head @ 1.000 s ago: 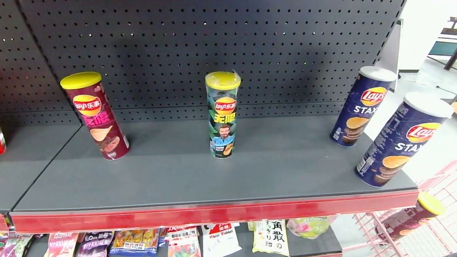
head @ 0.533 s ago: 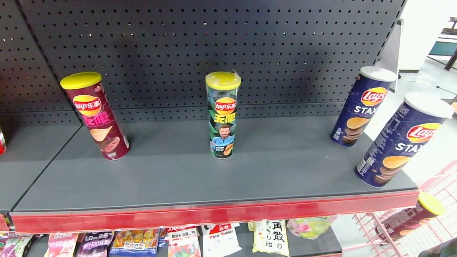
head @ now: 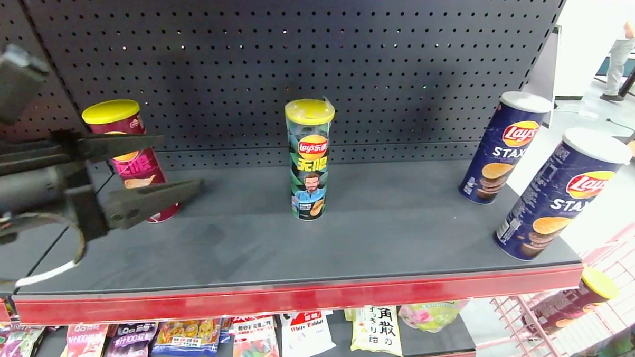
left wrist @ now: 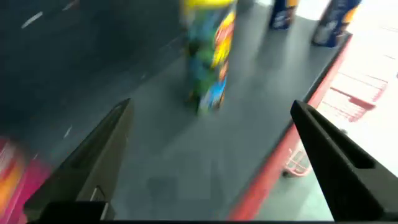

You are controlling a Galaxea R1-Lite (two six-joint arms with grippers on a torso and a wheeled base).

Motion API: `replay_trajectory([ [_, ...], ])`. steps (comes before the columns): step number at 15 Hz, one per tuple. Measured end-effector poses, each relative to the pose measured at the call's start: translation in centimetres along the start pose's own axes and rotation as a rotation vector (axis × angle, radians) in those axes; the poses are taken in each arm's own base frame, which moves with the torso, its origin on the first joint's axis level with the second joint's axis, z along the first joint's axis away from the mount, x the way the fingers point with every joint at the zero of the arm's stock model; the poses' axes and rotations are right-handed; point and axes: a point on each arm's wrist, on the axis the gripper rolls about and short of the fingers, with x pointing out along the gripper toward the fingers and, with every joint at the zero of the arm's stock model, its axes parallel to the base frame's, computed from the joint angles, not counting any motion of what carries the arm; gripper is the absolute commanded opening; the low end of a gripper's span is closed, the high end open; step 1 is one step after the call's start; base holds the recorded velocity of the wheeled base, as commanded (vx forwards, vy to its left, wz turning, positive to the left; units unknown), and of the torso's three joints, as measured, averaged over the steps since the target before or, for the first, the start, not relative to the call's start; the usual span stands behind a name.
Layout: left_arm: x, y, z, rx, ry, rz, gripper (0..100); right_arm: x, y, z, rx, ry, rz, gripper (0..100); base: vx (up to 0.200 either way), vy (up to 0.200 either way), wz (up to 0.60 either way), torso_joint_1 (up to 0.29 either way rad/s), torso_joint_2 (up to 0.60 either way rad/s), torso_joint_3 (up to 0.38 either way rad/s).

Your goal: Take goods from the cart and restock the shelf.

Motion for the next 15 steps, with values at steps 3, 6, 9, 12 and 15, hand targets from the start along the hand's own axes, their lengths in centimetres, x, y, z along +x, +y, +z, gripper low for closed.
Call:
replay_trajectory([
  [3,7.5,1.7,0.2,0.037,-0.019,-0.166,100,-0.2,0.0,-0.1,0.0,-0.006,-0.002,0,0.0,0.0,0.0,0.0,0.0,0.0],
  [6,12.1,2.5,-0.9,0.026,0.006,-0.218,100,-0.3,0.0,-0.1,-0.001,-0.014,-0.004,0,0.0,0.0,0.0,0.0,0.0,0.0],
  [9,14.8,3.3,-1.2,0.029,0.005,-0.23,100,-0.4,0.0,-0.1,-0.002,-0.018,-0.005,0,0.0,0.0,0.0,0.0,0.0,0.0],
  [12,16.5,3.4,-1.7,0.025,0.013,-0.245,100,-0.4,0.0,-0.1,-0.002,-0.017,-0.005,0,0.0,0.0,0.0,0.0,0.0,0.0],
  [15,17.9,3.6,-2.0,0.026,0.012,-0.256,100,-0.3,0.0,-0.1,-0.002,-0.016,-0.005,0,0.0,0.0,0.0,0.0,0.0,0.0],
])
